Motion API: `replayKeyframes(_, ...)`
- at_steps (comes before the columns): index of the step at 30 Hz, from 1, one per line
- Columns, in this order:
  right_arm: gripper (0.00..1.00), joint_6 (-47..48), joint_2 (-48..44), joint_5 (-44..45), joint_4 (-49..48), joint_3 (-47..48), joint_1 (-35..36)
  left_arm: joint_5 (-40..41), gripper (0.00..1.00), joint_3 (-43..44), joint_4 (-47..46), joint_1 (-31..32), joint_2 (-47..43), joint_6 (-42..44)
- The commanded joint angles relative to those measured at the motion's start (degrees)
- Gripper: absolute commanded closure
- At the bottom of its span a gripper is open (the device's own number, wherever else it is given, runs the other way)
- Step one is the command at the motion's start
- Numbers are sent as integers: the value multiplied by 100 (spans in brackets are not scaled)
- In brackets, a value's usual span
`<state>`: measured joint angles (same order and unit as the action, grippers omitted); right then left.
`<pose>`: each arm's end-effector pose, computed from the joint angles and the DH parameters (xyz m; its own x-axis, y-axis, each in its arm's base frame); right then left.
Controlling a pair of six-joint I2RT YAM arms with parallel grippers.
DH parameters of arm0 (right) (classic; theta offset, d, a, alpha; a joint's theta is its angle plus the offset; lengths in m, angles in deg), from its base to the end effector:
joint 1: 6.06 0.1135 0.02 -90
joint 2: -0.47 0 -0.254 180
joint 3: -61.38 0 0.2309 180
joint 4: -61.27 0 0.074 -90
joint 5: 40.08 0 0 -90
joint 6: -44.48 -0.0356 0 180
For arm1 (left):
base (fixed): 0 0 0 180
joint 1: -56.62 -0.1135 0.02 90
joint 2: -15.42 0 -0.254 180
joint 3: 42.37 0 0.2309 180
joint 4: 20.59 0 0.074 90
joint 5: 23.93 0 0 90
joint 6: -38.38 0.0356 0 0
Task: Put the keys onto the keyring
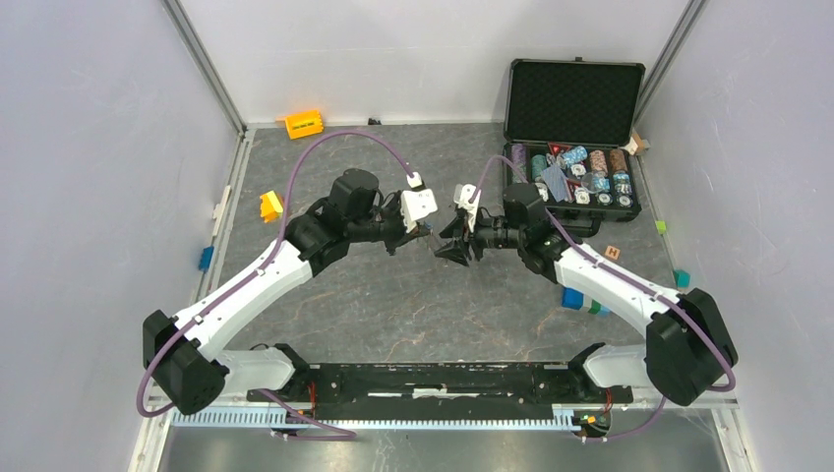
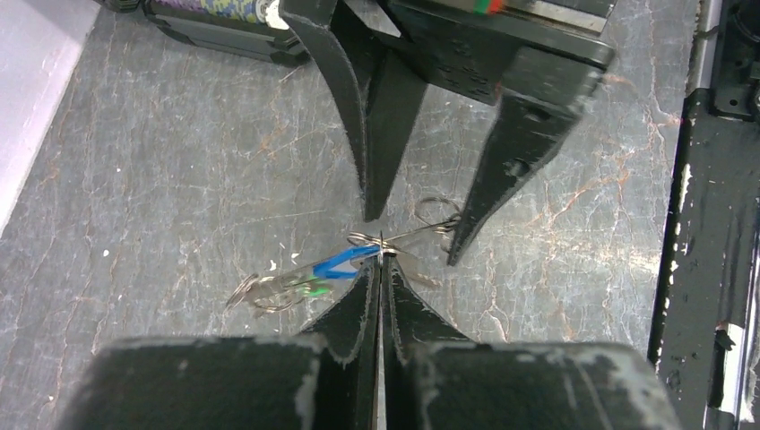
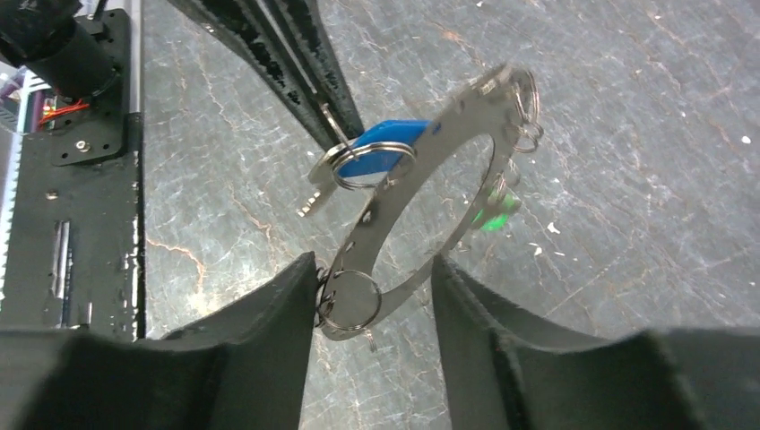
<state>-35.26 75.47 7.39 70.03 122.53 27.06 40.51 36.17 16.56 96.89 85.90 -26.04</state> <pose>0.2138 0.1682 0.2650 -0.1520 -0.2559 -0.9547 -0.9678 0.2344 0.0913 0.1858 -0.1775 0.3337 0.0414 0.4754 -0.8788 0.9456 0.2654 0.1881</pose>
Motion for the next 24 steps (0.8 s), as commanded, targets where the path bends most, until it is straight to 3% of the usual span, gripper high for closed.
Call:
replayKeyframes(1,54,456,-1,587,318,453,25,-43,98,122,-397,36,-135,-152)
replayKeyframes(7,96,956,-199,1302,528,621,44,76,98,-107,-207,16,-218,186)
replayKeyframes(16,100,1572,-481,2160,-208,-219,62,319,98,-495,-572,-155,253,-6)
replayKeyframes(24,100,2320,-626,3243,-1025,-1087,62,-270,94,-318,-604,-173,1237,-383)
